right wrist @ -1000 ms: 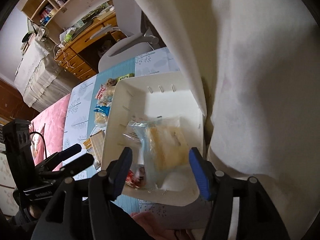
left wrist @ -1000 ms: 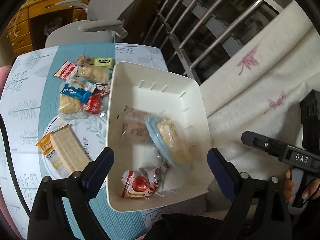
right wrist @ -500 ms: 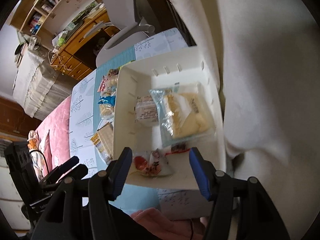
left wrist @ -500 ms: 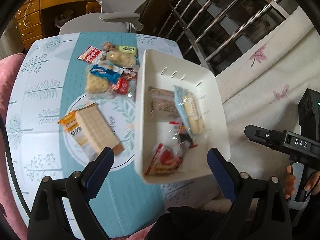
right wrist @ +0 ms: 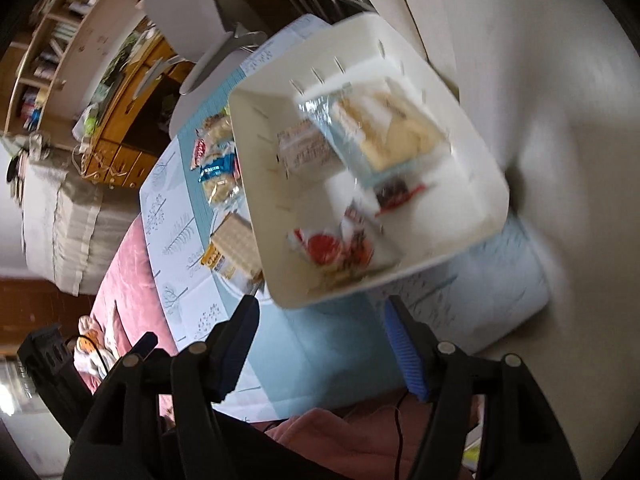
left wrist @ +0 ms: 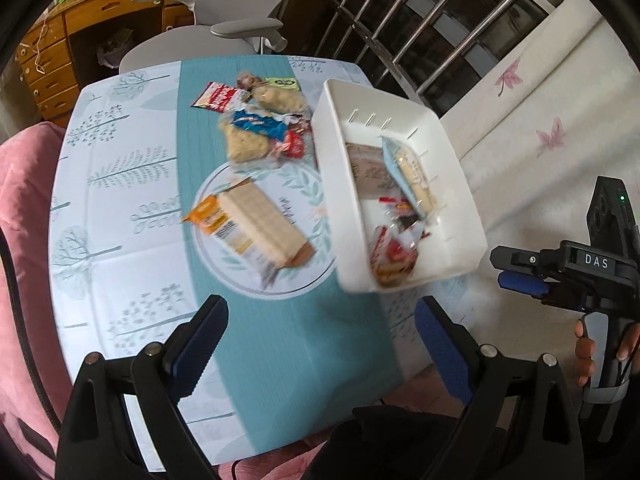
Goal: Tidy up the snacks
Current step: 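Withdraw both tools from the tray back over the remaining snacks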
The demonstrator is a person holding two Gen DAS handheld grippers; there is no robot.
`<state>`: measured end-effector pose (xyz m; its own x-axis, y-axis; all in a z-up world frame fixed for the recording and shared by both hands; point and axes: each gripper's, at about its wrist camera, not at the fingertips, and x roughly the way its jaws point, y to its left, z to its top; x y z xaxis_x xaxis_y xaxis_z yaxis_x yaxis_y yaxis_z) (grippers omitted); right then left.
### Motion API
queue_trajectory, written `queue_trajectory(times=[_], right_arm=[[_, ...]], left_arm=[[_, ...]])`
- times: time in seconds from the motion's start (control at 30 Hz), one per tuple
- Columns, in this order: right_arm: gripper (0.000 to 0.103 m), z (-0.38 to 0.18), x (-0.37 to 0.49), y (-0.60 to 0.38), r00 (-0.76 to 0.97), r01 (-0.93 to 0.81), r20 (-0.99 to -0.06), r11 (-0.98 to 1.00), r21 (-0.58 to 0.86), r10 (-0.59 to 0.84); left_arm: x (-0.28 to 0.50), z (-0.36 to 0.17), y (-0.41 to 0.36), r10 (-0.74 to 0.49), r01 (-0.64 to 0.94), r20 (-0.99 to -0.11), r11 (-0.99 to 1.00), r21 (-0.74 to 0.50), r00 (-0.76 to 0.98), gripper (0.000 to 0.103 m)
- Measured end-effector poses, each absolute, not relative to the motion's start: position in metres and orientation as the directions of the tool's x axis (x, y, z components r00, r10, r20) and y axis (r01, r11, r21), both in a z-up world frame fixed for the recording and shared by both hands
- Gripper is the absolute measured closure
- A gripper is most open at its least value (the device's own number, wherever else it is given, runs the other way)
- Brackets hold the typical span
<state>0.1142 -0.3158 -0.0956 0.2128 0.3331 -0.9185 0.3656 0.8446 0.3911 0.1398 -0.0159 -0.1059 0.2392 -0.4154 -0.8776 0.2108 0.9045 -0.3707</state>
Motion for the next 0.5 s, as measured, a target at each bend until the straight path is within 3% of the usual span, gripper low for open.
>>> queue_trajectory(times=[0.13,0.5], right_arm=[[0.033,-0.103,0.098,-0.295,0.221,0.410,-0.915,0.819,0.401,0.337],[0.032,-0.141,0.064,-0.232,0.236,0.490,-0.899,0.755,0.437,0.368]], left_arm=[[0.132,-0.109,0.010,-0.399,0.240,-0.891,0.907,-0.347,0.218,0.009],[0.138,-0.123,0.061,-0.326,0.294,-0.930,0.918,-0.267,0.172,0.009]])
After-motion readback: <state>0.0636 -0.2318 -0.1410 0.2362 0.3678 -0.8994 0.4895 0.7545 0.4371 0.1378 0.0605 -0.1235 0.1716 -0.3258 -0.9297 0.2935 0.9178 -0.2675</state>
